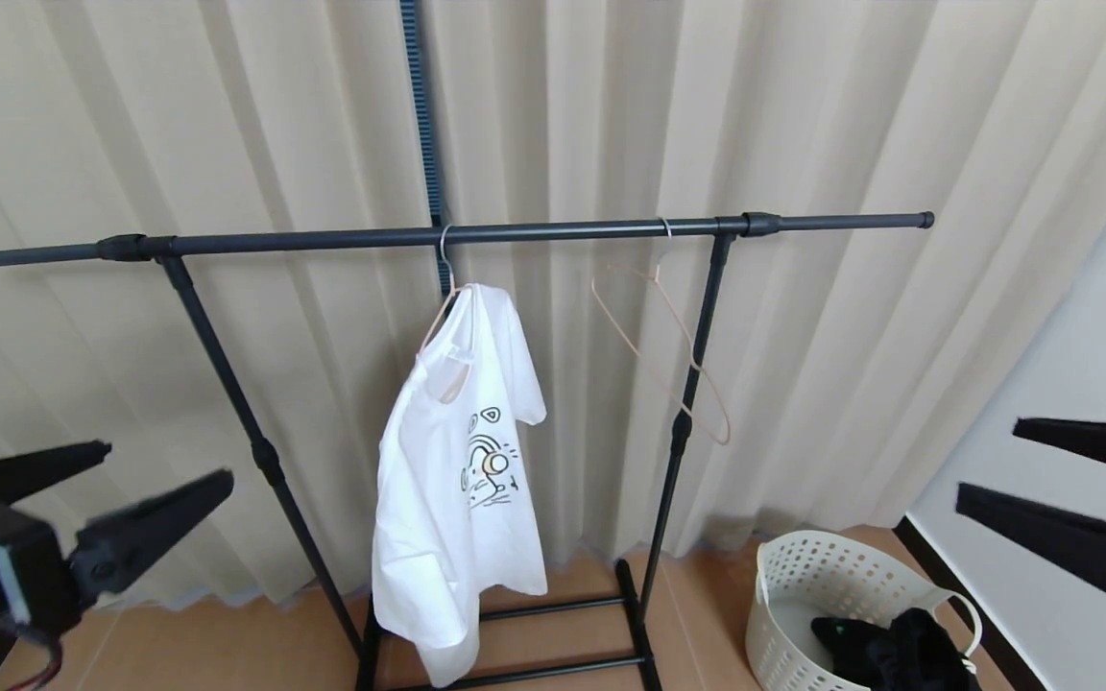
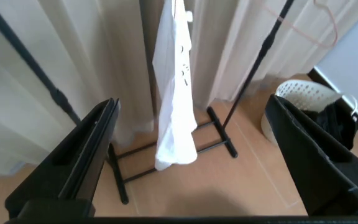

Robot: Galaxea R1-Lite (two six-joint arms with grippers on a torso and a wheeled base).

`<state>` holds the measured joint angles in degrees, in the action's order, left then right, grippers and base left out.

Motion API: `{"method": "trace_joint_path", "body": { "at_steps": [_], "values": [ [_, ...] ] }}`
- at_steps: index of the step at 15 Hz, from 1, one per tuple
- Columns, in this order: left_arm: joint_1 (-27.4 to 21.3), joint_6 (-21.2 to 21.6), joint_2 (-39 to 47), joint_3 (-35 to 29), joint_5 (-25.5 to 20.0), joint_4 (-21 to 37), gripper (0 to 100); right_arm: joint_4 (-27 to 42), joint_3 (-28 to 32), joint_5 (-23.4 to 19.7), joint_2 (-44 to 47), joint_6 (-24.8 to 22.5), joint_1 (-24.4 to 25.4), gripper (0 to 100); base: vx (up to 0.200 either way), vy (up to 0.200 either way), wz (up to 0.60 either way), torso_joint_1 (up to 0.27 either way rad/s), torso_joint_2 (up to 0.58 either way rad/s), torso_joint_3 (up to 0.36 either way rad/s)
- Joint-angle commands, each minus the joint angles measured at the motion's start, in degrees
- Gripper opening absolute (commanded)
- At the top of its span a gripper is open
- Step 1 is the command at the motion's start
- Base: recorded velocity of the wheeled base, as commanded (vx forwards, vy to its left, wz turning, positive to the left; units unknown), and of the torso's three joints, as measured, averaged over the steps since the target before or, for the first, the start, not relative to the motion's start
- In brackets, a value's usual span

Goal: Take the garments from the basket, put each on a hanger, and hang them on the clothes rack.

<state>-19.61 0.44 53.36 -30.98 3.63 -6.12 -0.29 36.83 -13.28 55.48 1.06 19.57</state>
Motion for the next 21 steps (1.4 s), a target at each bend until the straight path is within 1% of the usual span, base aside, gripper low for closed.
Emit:
{"method": "trace_joint_path", "body": {
  "at_steps": [1, 2, 3, 4, 5, 6, 7, 8, 9, 10, 11, 12, 13, 14, 15, 17, 19, 20, 21],
  "values": [
    [-0.25, 1.49, -15.48, 11.82, -0.64, 0.67, 100, 4.95, -8.53, 2.9, -15.05, -0.71, 0.03, 100, 0.0, 0.0, 0.0, 0.0, 0.0, 0.0],
    [-0.25, 1.49, -17.24, 13.57, -0.73, 0.67, 100, 5.83, -9.93, 2.99, -16.98, -0.71, 0.03, 100, 0.0, 0.0, 0.0, 0.0, 0.0, 0.0],
    [-0.25, 1.58, -21.72, 17.97, -1.0, 0.67, 100, 8.11, -13.54, 2.99, -22.61, -1.15, 0.03, 100, 0.0, 0.0, 0.0, 0.0, 0.0, 0.0],
    [-0.25, 1.58, -23.3, 19.37, -1.0, 0.76, 100, 8.99, -15.29, 2.99, -25.07, -1.76, 0.03, 100, 0.0, 0.0, 0.0, 0.0, 0.0, 0.0],
    [-0.25, 1.58, -25.67, 21.13, -1.0, 0.76, 100, 9.87, -18.55, 3.17, -28.67, -2.99, -0.14, 100, 0.0, 0.0, 0.0, 0.0, 0.0, 0.0],
    [-0.25, 1.58, -28.31, 22.8, -0.91, 0.76, 100, 9.61, -23.64, 5.19, -33.16, -4.05, -0.76, 100, 0.0, 0.0, 0.0, 0.0, 0.0, 0.0],
    [-0.16, 1.58, -29.89, 23.86, -0.91, 0.85, 100, 9.26, -27.25, 8.0, -37.11, -4.14, -1.11, 100, 0.0, 0.0, 0.0, 0.0, 0.0, 0.0],
    [-0.07, 1.67, -31.47, 24.65, -0.91, 1.29, 100, 9.26, -29.27, 9.94, -40.45, -4.05, -1.11, 100, 0.0, 0.0, 0.0, 0.0, 0.0, 0.0],
    [-0.07, 1.67, -31.83, 24.74, -0.91, 1.55, 100, 9.35, -29.62, 10.38, -41.15, -4.05, -1.11, 100, 0.0, 0.0, 0.0, 0.0, 0.0, 0.0],
    [-0.16, 3.08, -35.08, 25.18, -1.0, 4.89, 100, 9.26, -32.96, 13.28, -45.64, -4.05, -1.28, 100, 0.0, 0.0, 0.0, 0.0, 0.0, 0.0],
    [-0.07, 4.48, -37.1, 25.88, -0.91, 6.3, 100, 8.99, -33.14, 15.03, -46.69, -3.96, -2.08, 100, 0.0, 0.0, 0.0, 0.0, 0.0, 0.0],
    [0.19, 6.07, -39.03, 27.02, -0.82, 6.47, 100, 8.91, -33.14, 16.18, -47.22, -3.87, -4.1, 100, 0.0, 0.0, 0.0, 0.0, 0.0, 0.0],
    [0.45, 7.21, -40.7, 28.25, -0.64, 6.65, 100, 8.91, -33.14, 16.18, -47.48, -3.87, -6.29, 100, 0.0, 0.0, 0.0, 0.0, 0.0, 0.0],
    [0.54, 7.47, -41.23, 28.69, -0.56, 6.82, 100, 8.91, -33.14, 16.18, -47.48, -3.87, -6.91, 100, 0.0, 0.0, 0.0, 0.0, 0.0, 0.0],
    [2.48, 7.73, -44.04, 29.22, -0.56, 8.14, 100, 8.91, -33.14, 16.26, -48.45, -3.87, -10.43, 100, 0.0, 0.0, 0.0, 0.0, 0.0, 0.0],
    [6.52, 8.09, -44.83, 29.48, -0.64, 8.23, 100, 8.82, -33.22, 16.26, -50.29, -3.79, -13.85, 100, 0.0, 0.0, 0.0, 0.0, 0.0, 0.0],
    [13.02, 9.93, -47.91, 29.75, -0.82, 8.05, 100, 8.91, -33.14, 16.09, -51.79, -3.87, -17.02, 100, 0.0, 0.0, 0.0, 0.0, 0.0, 0.0],
    [12.58, 9.4, -47.91, 29.75, -0.47, 7.97, 100, 8.91, -33.14, 16.18, -52.84, -3.87, -17.54, 100, 0.0, 0.0, 0.0, 0.0, 0.0, 0.0],
    [12.58, 7.73, -47.82, 29.83, -0.56, 7.97, 100, 8.91, -33.14, 16.18, -54.34, -3.87, -18.51, 100, 0.0, 0.0, 0.0, 0.0, 0.0, 0.0]
  ]
}}
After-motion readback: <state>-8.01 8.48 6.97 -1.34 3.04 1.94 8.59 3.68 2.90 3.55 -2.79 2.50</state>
